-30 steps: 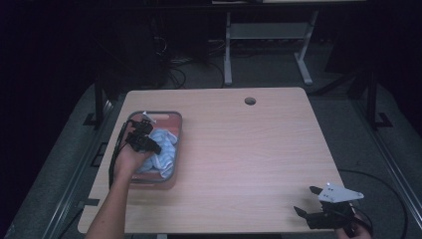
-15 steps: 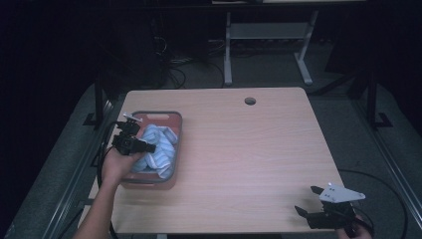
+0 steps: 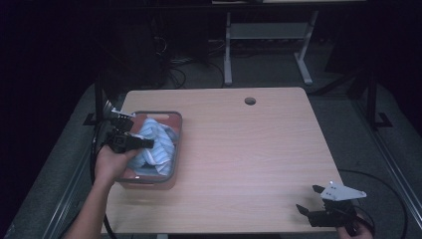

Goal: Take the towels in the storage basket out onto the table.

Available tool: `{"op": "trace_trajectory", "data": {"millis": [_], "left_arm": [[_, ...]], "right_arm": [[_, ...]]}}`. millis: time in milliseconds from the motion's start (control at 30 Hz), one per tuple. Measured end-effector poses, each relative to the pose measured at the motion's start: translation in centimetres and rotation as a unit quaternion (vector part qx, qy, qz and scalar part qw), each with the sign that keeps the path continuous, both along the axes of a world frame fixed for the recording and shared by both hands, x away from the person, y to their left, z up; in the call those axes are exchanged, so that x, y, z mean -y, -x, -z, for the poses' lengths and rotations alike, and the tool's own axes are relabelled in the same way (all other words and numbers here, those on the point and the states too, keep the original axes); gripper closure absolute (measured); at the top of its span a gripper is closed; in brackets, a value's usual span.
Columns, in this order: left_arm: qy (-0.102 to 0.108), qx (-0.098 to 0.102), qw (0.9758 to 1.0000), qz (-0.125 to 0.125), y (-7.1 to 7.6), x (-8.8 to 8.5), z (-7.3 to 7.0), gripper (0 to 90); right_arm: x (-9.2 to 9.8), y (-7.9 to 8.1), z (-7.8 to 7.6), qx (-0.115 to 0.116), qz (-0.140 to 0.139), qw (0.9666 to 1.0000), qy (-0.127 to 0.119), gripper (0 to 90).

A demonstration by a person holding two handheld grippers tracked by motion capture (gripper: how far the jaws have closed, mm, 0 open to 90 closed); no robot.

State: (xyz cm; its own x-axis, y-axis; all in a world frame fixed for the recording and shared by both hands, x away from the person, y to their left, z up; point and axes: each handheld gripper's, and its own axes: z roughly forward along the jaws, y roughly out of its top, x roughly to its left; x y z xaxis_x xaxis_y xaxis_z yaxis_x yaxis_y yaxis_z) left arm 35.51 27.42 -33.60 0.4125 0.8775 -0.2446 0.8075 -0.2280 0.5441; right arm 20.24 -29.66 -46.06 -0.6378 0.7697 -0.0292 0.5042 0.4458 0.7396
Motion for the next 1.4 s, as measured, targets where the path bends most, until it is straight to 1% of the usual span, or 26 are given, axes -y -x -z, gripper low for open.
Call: {"op": "trace_trajectory", "data": {"millis": [33,67,100,200,233,267,333,400,467,533,567,633,667,733,833,867,900,1000,1033,1167,1233,1267,1300,1367,1400], "left_arm": [[0.007,0.005,1.0,0.0,0.2,-0.1,-0.4,66.3],[0.007,0.005,1.0,0.0,0.2,-0.1,-0.4,66.3],[0.017,0.008,0.9998,0.0,0.3,-0.2,-0.8,66.3],[0.019,0.011,0.9997,0.002,0.5,-0.3,-1.2,66.3],[0.027,0.016,0.9995,0.0,0.7,-0.5,-1.7,66.3],[0.027,0.016,0.9995,0.0,0.7,-0.5,-1.7,66.3],[0.031,0.02,0.9993,0.002,0.8,-0.6,-2.1,66.3],[0.042,0.026,0.9988,0.001,1.0,-0.8,-2.5,66.2],[0.048,0.024,0.9985,0.005,1.1,-0.8,-2.6,66.2],[0.048,0.025,0.9985,0.005,1.2,-0.9,-2.6,66.3],[0.054,0.028,0.9981,0.006,1.3,-1.0,-2.8,66.3],[0.055,0.028,0.9981,0.006,1.4,-1.0,-3.0,66.2],[0.056,0.032,0.9979,0.007,1.4,-1.0,-3.2,66.2],[0.062,0.034,0.9974,0.009,1.5,-1.0,-3.4,66.3],[0.063,0.036,0.9973,0.01,1.6,-1.1,-3.8,66.2],[0.069,0.038,0.9968,0.01,1.6,-1.1,-4.0,66.3],[0.072,0.042,0.9964,0.011,1.7,-1.2,-4.4,66.3],[0.08,0.047,0.9956,0.01,1.8,-1.2,-4.9,66.3],[0.08,0.047,0.9956,0.01,1.8,-1.2,-4.9,66.3],[0.082,0.053,0.9952,0.009,2.0,-1.1,-5.8,66.3],[0.076,0.055,0.9955,0.013,2.0,-1.0,-6.2,66.3],[0.081,0.059,0.9949,0.009,2.1,-1.0,-6.5,66.3],[0.081,0.06,0.9948,0.01,2.1,-1.0,-6.7,66.3],[0.08,0.062,0.9948,0.012,2.2,-1.0,-7.1,66.3],[0.081,0.065,0.9945,0.01,2.3,-1.0,-7.5,66.3]], "right_arm": [[0.0,0.0,0.0,0.002,0.0,1.0,0.001,13.9],[0.0,0.0,-0.1,0.003,0.0,1.0,0.002,13.8],[0.0,0.0,-0.1,0.004,0.0,1.0,0.003,13.8],[0.0,-0.1,0.0,0.001,0.001,1.0,0.001,13.8],[0.0,-0.1,0.1,0.001,0.0,1.0,0.002,13.9],[0.0,-0.1,0.1,0.001,0.0,1.0,0.002,13.9],[-0.1,0.0,0.0,0.001,0.0,1.0,0.003,13.8],[0.0,-0.1,-0.1,0.005,0.0,1.0,0.003,13.8],[0.0,0.0,-0.1,0.004,0.002,1.0,0.002,13.8],[0.1,-0.1,-0.1,0.006,0.004,1.0,0.002,13.8],[0.1,-0.1,-0.1,0.006,0.004,1.0,0.002,13.8],[0.1,-0.1,-0.1,0.006,0.004,1.0,0.001,13.9],[0.1,0.0,-0.2,0.006,0.005,1.0,0.003,13.8],[0.1,0.0,-0.2,0.007,0.007,0.9999,0.001,13.8],[0.1,0.0,-0.2,0.004,0.008,1.0,0.001,13.8],[0.1,0.0,-0.2,0.004,0.007,1.0,0.002,13.8],[0.1,0.0,-0.2,0.004,0.008,1.0,0.002,13.8],[0.2,-0.1,-0.2,0.006,0.008,1.0,0.002,13.8],[0.2,-0.1,-0.2,0.006,0.008,1.0,0.002,13.8],[0.2,-0.2,-0.2,0.007,0.01,0.9999,0.001,13.8],[0.2,-0.2,-0.2,0.006,0.01,0.9999,0.002,13.8],[0.1,-0.1,-0.2,0.005,0.01,0.9999,0.001,13.8],[0.2,-0.2,-0.3,0.009,0.009,0.9999,0.002,13.8],[0.1,-0.2,-0.2,0.006,0.009,0.9999,0.001,13.8],[0.1,-0.3,-0.2,0.006,0.008,0.9999,0.001,13.9]]}}
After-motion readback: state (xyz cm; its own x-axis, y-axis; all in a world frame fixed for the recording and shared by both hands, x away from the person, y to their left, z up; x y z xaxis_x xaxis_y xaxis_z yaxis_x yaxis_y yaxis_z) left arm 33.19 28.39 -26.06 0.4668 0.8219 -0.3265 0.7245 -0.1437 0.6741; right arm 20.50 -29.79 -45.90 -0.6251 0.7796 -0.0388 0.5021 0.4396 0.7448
